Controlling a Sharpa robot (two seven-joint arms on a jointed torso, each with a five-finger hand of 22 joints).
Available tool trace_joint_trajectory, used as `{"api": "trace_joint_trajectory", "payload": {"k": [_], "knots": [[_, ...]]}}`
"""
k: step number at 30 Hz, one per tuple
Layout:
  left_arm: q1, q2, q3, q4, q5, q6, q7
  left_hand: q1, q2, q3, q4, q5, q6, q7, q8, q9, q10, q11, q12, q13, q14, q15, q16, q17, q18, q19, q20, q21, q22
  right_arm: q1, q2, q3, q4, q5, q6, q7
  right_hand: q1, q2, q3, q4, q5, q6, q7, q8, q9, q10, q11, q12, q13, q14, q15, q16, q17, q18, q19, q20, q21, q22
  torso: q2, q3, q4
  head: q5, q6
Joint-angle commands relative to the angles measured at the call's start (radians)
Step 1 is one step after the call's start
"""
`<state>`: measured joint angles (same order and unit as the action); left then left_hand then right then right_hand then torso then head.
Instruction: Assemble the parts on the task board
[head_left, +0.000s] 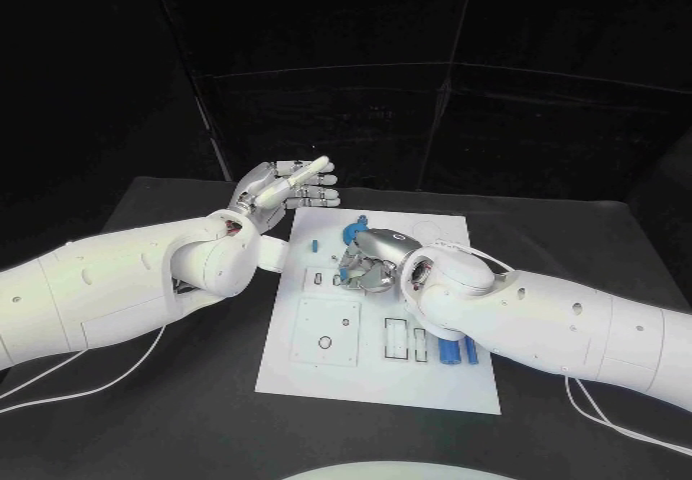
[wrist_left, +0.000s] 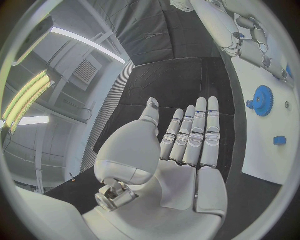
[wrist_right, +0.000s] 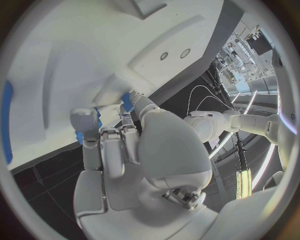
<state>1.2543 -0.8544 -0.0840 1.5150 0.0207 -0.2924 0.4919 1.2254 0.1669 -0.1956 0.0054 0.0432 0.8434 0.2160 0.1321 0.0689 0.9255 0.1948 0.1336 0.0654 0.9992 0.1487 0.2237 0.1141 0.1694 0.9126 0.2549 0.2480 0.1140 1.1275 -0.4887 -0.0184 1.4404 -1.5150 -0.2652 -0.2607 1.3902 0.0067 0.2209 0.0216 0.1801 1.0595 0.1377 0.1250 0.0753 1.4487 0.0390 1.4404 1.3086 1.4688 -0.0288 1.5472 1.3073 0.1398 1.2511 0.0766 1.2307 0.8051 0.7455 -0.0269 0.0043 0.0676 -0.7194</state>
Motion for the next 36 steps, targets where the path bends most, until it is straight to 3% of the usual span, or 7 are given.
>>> {"api": "trace_joint_trajectory", "payload": {"k": [1,14,24,36], "knots": [[0.002,0.002,0.001,-0.001,0.002,0.01,0.007,0.002,0.006,0.0,-0.007,0.003,0.008,0.033,-0.005,-0.001,0.002,0.003,-0.005,-0.001,0.004,0.0,-0.004,-0.001,0.01,0.008,-0.003,-0.004,-0.001,-0.003,-0.002,-0.002,0.003,-0.01,0.027,-0.01,-0.01,0.003,0.003,0.001,-0.001,0.033,-0.02,0.012,0.005,0.001,-0.004,-0.004,0.082,0.089,-0.006,0.002,0.202,-0.006,-0.002,-0.004,-0.002,-0.001,0.0,-0.0001,-0.0009,-0.001,-0.004],[0.002,0.004,0.001,-0.004,0.002,0.012,0.006,0.002,0.006,0.0,-0.007,0.003,0.008,0.033,-0.005,-0.001,0.002,0.003,-0.005,-0.001,0.004,0.0,-0.004,-0.001,0.01,0.008,-0.003,-0.004,-0.001,-0.008,-0.009,-0.002,0.005,-0.009,0.037,-0.023,-0.015,-0.004,0.004,-0.001,-0.004,0.032,-0.021,0.011,0.004,-0.003,-0.004,-0.008,0.077,0.088,-0.007,0.001,0.199,-0.005,-0.004,-0.005,-0.005,-0.006,-0.001,-0.0009,0.001,-0.004,-0.01],[0.002,0.002,0.001,-0.006,0.002,0.011,0.006,0.001,0.006,0.0,-0.006,0.003,0.008,0.033,-0.005,-0.001,0.002,0.003,-0.006,-0.001,0.004,0.0,-0.005,-0.001,0.009,0.008,-0.003,-0.005,-0.001,-0.011,-0.012,-0.002,0.007,-0.034,0.03,-0.056,-0.035,-0.029,0.003,-0.004,-0.006,0.009,-0.012,-0.002,-0.002,-0.016,0.002,-0.022,0.061,0.088,-0.002,0.0,0.198,-0.005,-0.007,-0.003,-0.011,-0.014,0.0,-0.0013,0.0017,-0.004,-0.012],[0.002,0.002,0.001,-0.005,0.002,0.011,0.006,0.001,0.006,0.0,-0.006,0.003,0.008,0.033,-0.005,-0.001,0.002,0.003,-0.006,-0.001,0.004,0.0,-0.005,-0.001,0.009,0.008,-0.003,-0.005,-0.001,-0.012,-0.011,-0.002,0.007,-0.037,0.04,-0.069,-0.045,-0.042,0.003,-0.004,-0.006,-0.001,-0.007,-0.009,-0.005,-0.021,0.007,-0.027,0.056,0.087,0.001,-0.001,0.195,-0.004,-0.009,0.0,-0.015,-0.019,0.0,-0.0012,0.0006,-0.003,-0.012]]}}
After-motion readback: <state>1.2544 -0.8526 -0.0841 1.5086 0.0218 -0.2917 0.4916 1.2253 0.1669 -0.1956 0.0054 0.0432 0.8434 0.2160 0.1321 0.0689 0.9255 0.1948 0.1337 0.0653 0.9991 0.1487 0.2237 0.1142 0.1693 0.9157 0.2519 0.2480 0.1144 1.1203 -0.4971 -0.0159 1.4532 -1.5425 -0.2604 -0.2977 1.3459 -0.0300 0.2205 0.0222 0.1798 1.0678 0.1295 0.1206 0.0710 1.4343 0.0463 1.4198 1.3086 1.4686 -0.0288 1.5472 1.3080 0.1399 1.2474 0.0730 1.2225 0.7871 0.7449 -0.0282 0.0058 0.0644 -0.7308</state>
